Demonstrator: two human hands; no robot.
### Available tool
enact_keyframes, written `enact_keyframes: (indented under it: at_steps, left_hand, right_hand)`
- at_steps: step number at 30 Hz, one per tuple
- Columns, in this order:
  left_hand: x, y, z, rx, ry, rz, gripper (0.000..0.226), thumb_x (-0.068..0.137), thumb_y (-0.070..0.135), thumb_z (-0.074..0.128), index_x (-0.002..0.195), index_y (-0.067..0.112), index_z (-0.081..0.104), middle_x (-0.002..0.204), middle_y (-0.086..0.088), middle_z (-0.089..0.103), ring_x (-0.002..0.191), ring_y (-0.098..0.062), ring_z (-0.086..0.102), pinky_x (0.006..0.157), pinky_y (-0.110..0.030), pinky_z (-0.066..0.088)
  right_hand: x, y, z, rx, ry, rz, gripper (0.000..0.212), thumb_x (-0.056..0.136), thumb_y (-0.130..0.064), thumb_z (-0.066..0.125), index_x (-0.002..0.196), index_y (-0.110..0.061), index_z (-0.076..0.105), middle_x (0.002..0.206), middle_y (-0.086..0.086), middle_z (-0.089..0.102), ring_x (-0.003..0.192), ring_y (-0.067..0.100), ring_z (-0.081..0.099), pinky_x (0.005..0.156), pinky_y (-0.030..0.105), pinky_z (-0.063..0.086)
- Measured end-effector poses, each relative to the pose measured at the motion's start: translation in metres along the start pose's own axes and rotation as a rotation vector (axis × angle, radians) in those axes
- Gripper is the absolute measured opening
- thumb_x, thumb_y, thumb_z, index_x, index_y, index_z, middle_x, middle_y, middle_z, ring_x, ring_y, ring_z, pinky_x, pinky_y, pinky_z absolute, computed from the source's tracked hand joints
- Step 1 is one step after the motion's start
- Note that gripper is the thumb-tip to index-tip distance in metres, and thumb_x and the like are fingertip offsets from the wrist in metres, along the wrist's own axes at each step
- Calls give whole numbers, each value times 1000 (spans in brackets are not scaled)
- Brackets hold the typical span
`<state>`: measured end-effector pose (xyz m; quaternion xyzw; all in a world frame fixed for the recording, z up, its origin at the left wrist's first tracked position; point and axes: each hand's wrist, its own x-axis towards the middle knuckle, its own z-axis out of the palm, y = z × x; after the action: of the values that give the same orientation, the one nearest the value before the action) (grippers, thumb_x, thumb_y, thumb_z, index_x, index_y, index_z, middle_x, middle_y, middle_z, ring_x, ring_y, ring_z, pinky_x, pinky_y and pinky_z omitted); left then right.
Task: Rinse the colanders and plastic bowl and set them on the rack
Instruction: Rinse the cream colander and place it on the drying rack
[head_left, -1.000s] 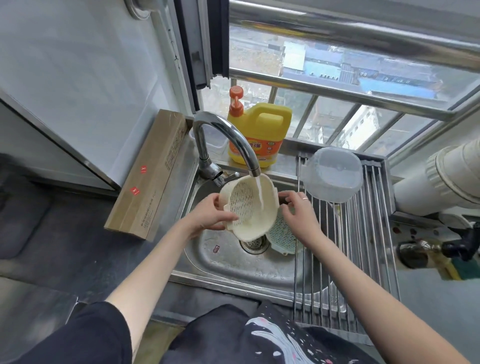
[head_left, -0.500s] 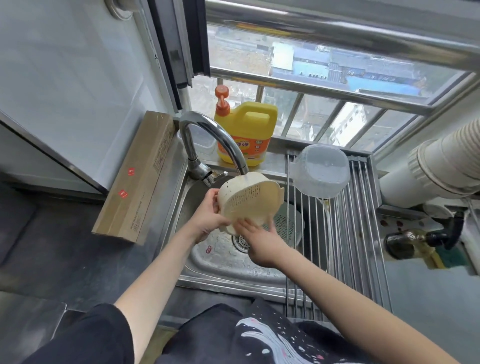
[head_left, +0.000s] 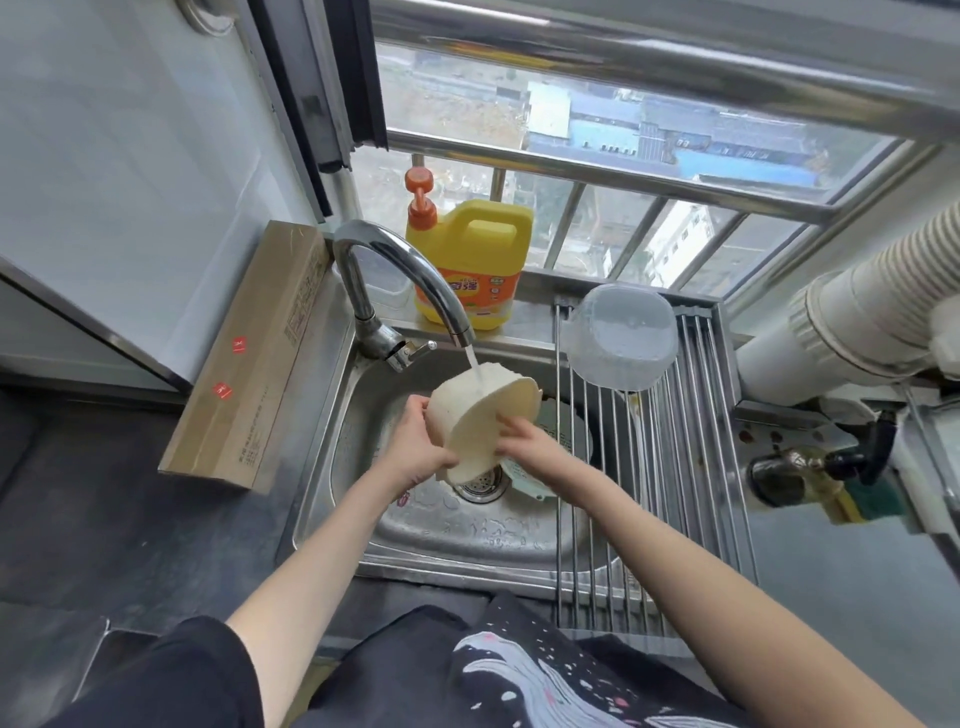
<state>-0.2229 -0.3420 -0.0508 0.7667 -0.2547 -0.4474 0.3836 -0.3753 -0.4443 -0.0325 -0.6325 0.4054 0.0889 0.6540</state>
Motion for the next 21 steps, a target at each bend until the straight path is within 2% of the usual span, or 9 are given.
enact_keyframes:
  at_steps: [2, 3, 5, 7, 11, 13, 15, 18, 21]
  left_hand:
    - [-3, 0, 6, 202, 53, 115, 65, 64, 6, 77, 109, 16, 31, 115, -7, 44, 107, -23, 44, 82, -31, 41]
    - [-5, 1, 10, 297, 69, 177, 65, 64, 10, 77, 109, 15, 30, 115, -6, 40, 108, -23, 41, 84, -32, 39]
    - [-8, 1, 16, 472, 85, 262, 66, 65, 13, 74, 115, 10, 30, 120, -8, 35, 113, -25, 35, 91, -35, 37]
    - [-13, 1, 17, 470, 61, 294, 74, 65, 11, 72, 123, 10, 27, 130, -9, 28, 122, -25, 27, 102, -34, 32]
    - [-19, 7, 7, 164, 92, 193, 99, 68, 7, 76, 140, 14, 8, 146, -4, 13, 136, -18, 16, 109, -24, 18]
    - [-18, 13, -3, -121, 72, -9, 100, 76, 0, 69, 146, 16, -1, 147, -6, 16, 133, -20, 25, 105, -27, 25]
    - [-16, 17, -16, -583, 0, -178, 78, 84, -7, 53, 147, 13, 12, 144, -15, 31, 124, -26, 43, 101, -37, 40]
    - [-16, 24, -29, -1033, -122, -229, 14, 93, 7, 40, 104, 7, 47, 115, -17, 50, 99, -27, 58, 86, -41, 51]
    - [-9, 25, -34, -1313, -60, -268, 49, 98, 17, 38, 143, 3, 24, 130, -20, 46, 104, -31, 57, 85, -44, 49]
  right_hand:
    - [3, -22, 2, 801, -7, -11, 29, 95, -30, 45, 113, -10, 55, 101, 8, 59, 91, 24, 58, 75, 32, 50]
    - [10, -32, 3, 1048, 72, 19, 37, 99, -36, 36, 109, -6, 56, 99, 10, 61, 89, 27, 60, 73, 34, 50]
    - [28, -41, 7, 1207, 321, 111, 49, 103, -39, 25, 118, 0, 53, 113, 16, 62, 107, 35, 60, 87, 43, 50]
    - [42, -41, 9, 1239, 492, 195, 47, 102, -34, 32, 125, 3, 50, 123, 18, 62, 113, 39, 58, 97, 50, 46]
    - [50, -35, 2, 1179, 569, 279, 42, 97, -31, 40, 124, -1, 50, 125, 21, 59, 110, 44, 57, 97, 58, 44]
    - [63, -23, -3, 1162, 607, 318, 38, 98, -33, 40, 112, -2, 54, 121, 19, 62, 106, 44, 59, 93, 59, 46]
    - [61, -28, -3, 1176, 602, 381, 38, 98, -32, 39, 115, -1, 54, 126, 17, 61, 106, 43, 59, 91, 59, 48]
    - [35, -47, -3, 1255, 508, 463, 41, 103, -29, 26, 121, -1, 50, 130, 16, 58, 121, 39, 53, 98, 50, 46]
    - [23, -49, -6, 1331, 437, 515, 36, 104, -15, 25, 123, 0, 51, 135, 16, 55, 123, 31, 53, 100, 37, 47]
